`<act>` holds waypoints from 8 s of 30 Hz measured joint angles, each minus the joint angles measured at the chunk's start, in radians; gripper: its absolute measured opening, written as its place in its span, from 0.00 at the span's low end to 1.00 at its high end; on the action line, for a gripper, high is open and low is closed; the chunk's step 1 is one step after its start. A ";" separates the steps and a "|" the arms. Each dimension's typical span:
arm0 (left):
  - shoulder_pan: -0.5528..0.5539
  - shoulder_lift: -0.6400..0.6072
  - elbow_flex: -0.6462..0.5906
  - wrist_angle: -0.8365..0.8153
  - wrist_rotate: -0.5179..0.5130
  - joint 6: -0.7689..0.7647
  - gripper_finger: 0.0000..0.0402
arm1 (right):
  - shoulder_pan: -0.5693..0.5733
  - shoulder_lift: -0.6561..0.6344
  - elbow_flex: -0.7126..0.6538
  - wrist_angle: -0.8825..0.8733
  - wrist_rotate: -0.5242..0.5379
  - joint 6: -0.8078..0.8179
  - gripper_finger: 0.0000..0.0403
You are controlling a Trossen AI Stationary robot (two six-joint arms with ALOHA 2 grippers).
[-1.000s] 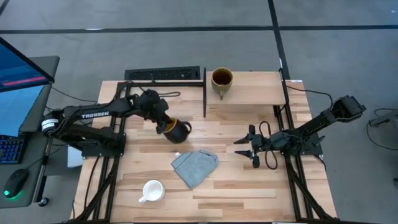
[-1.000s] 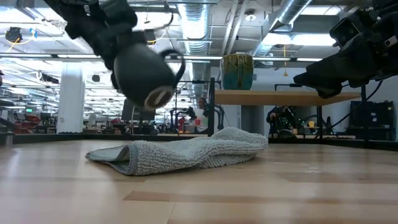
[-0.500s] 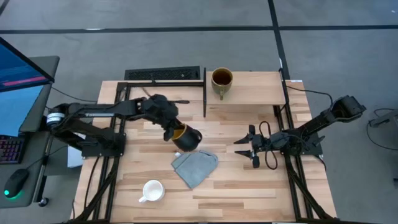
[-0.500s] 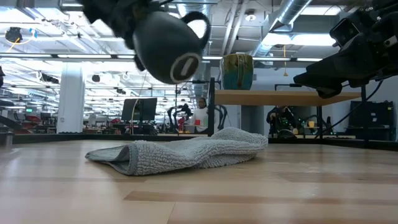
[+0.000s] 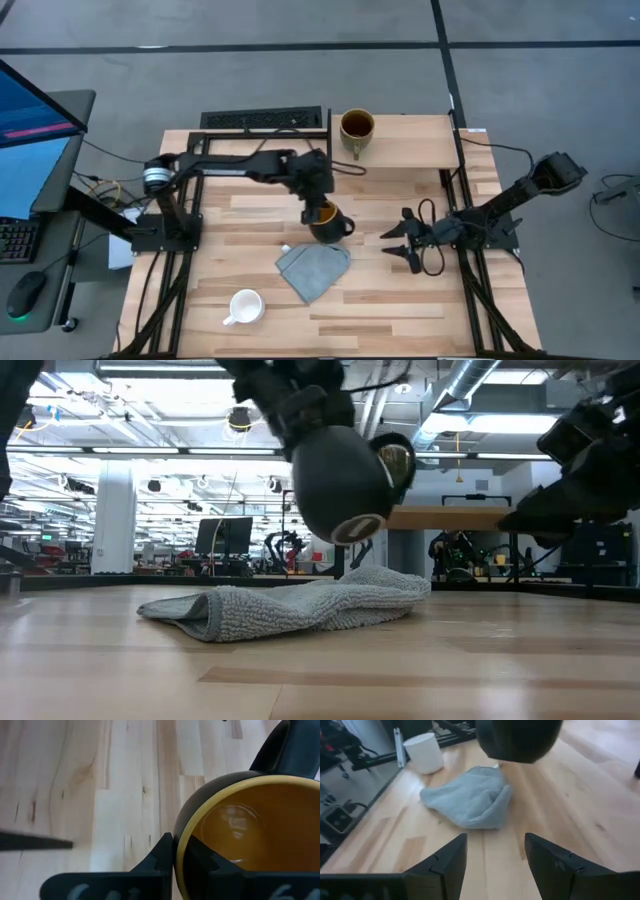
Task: Stack small to large cups/mugs on shelf
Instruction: Put the yellow mug on the shelf
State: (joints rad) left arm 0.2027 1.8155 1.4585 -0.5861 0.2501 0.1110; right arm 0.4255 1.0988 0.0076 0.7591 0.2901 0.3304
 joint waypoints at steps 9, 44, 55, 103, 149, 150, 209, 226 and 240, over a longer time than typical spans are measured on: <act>-0.032 0.195 0.239 -0.093 -0.152 0.050 0.02 | 0.080 -0.086 -0.001 -0.131 0.004 0.114 0.55; -0.138 0.345 0.390 -0.156 -0.307 0.057 0.17 | 0.163 -0.139 -0.003 -0.153 0.008 0.115 0.55; -0.138 0.345 0.390 -0.152 -0.300 0.062 0.18 | 0.163 -0.138 -0.003 -0.154 0.007 0.115 0.55; -0.153 0.079 0.521 -0.257 -0.240 0.031 0.47 | 0.292 -0.131 -0.004 -0.161 0.134 0.141 0.55; -0.152 -0.870 -1.023 0.930 -0.356 0.045 0.47 | -0.285 -0.328 0.118 -0.369 -0.253 -0.226 0.55; -0.152 -0.870 -1.023 0.928 -0.356 0.046 0.47 | -0.301 -0.353 0.118 -0.407 -0.270 -0.210 0.55; -0.146 -1.514 -1.446 0.955 -0.469 -0.066 0.47 | -0.171 -0.439 0.118 -0.519 -0.293 -0.100 0.55; -0.146 -1.522 -1.449 0.936 -0.498 -0.095 0.47 | -0.172 -0.439 0.118 -0.519 -0.291 0.015 0.55; -0.146 -1.521 -1.450 0.930 -0.498 -0.094 0.47 | -0.224 -0.361 0.119 -0.520 -0.201 -0.004 0.55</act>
State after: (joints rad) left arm 0.0570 0.2943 0.0081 0.3439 -0.2478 0.0174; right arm 0.2014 0.7378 0.1268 0.2395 0.0891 0.3259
